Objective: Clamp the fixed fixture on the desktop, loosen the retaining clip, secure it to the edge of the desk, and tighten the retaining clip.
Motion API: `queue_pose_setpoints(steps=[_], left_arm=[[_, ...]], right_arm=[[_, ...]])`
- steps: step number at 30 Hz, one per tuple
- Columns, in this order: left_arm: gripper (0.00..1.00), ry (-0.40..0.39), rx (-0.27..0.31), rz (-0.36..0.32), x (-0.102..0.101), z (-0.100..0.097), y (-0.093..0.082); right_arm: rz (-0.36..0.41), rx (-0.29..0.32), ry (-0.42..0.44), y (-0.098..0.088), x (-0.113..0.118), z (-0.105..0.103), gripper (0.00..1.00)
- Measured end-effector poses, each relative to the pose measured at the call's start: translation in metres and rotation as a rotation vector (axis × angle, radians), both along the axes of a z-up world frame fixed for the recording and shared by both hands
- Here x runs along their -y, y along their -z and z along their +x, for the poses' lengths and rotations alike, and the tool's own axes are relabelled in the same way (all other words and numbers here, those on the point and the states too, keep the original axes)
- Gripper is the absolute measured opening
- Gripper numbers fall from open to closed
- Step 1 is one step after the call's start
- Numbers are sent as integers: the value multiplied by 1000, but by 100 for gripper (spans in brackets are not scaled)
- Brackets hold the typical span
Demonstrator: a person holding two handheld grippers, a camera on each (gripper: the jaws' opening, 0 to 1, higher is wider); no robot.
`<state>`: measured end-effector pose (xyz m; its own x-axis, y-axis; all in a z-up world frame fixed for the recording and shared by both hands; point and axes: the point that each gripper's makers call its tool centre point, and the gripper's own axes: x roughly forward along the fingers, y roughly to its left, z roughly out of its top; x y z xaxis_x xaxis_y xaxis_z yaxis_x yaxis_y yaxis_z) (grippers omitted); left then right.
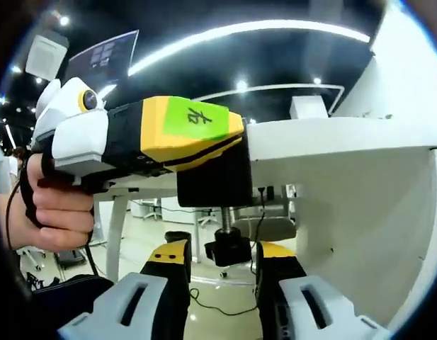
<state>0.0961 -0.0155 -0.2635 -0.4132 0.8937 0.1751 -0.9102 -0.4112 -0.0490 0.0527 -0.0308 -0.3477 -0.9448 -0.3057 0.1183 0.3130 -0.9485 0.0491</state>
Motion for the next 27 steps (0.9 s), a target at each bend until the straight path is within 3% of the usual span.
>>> queue_pose_setpoints(steps=[3, 12, 15, 18, 21, 27], left_arm=[[1, 2, 1, 3, 0, 0, 0], [1, 3, 0, 2, 0, 0, 0], [1, 3, -1, 2, 0, 0, 0], [1, 3, -1, 2, 0, 1, 0], [1, 3, -1, 2, 0, 1, 0], [1, 3, 0, -1, 0, 1, 1]], right_arm=[[-32, 4, 21, -1, -2, -3, 30], [-3, -16, 6, -2, -1, -5, 25], [23, -38, -43, -1, 1, -4, 24], [109, -77, -92, 3, 5, -3, 24], [61, -74, -148, 2, 5, -3, 24], [58, -77, -253, 1, 5, -4, 24]])
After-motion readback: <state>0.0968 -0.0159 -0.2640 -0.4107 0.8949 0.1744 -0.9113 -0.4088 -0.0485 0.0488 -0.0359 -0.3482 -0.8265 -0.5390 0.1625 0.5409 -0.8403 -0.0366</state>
